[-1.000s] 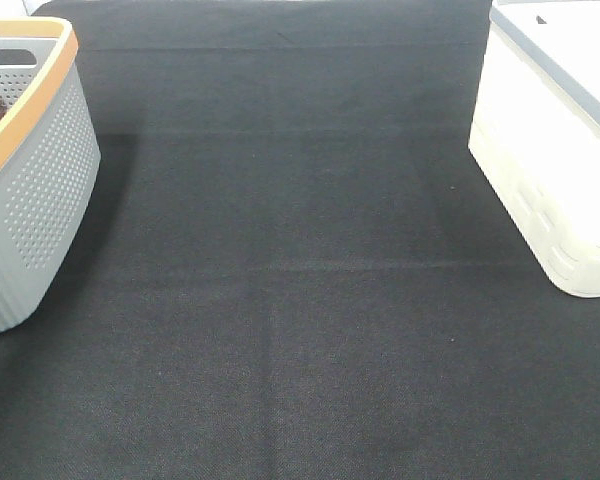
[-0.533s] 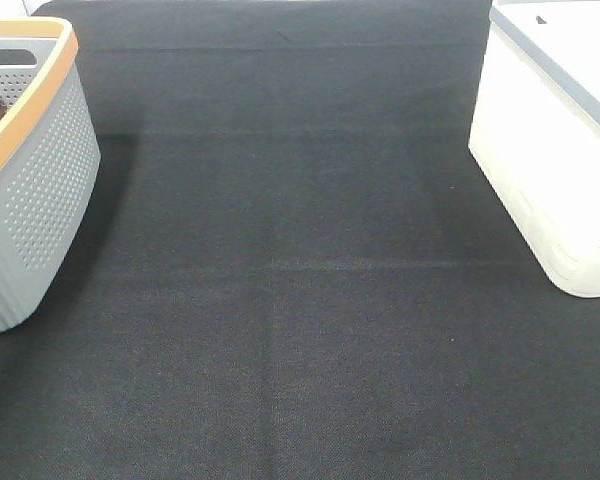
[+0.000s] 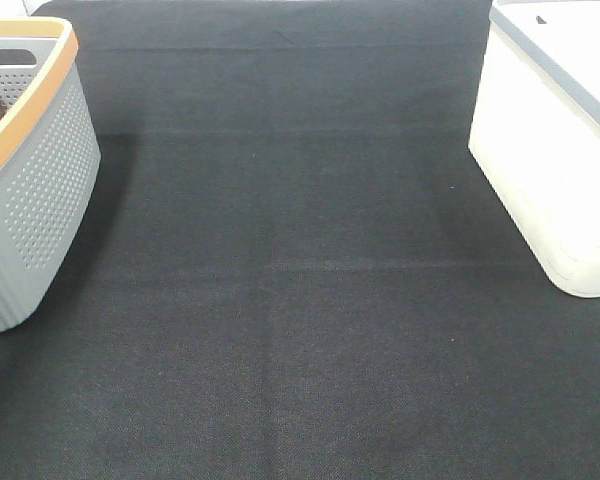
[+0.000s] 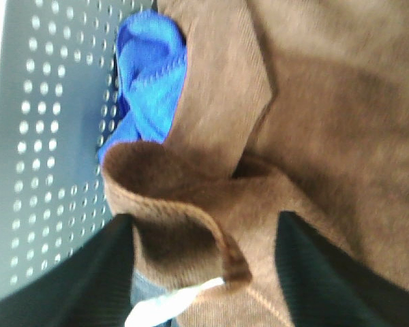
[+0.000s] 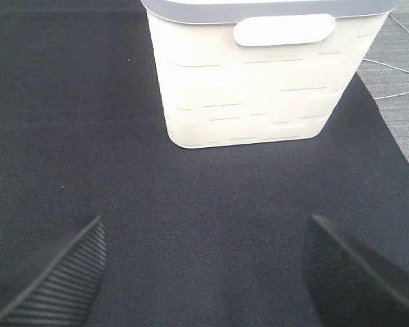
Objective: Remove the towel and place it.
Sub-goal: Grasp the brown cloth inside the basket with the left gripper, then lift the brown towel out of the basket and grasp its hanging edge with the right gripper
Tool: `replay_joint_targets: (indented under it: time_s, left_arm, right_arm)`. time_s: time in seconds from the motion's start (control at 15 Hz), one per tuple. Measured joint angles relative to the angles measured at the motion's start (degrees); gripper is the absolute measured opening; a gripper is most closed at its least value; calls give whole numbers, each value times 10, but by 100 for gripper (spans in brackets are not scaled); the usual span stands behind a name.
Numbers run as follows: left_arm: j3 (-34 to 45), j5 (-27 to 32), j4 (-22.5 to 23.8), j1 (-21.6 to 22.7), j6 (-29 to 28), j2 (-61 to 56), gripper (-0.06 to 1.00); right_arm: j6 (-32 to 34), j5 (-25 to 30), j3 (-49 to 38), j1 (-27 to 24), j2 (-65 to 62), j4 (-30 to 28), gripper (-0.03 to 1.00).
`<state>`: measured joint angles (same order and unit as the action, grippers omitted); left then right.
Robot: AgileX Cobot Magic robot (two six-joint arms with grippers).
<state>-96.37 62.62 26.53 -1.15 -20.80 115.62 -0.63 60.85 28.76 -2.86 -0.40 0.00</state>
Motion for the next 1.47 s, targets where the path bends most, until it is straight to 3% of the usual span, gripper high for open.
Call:
replay_joint_targets:
  time_s: [0.33, 0.4, 0.53, 0.87, 1.13, 1.47]
  left_arm:
    - [0, 3, 14, 0, 18, 0, 17]
    - [0, 3, 14, 0, 18, 0, 17]
    - [0, 14, 14, 0, 45, 0, 1]
    - [-17, 30, 1, 0, 62, -6, 1]
    - [-73, 5, -122, 0, 83, -124, 1]
    - [-77, -57, -277, 0, 144, -251, 1]
  right_arm:
    - [0, 0, 0, 0, 0, 0, 75]
    - [0, 0, 0, 0, 0, 0, 75]
    - [0, 0, 0, 0, 0, 0, 75]
    - [0, 0, 0, 0, 0, 0, 75]
    - [0, 0, 0, 0, 0, 0, 75]
    - [0, 0, 0, 0, 0, 0, 75]
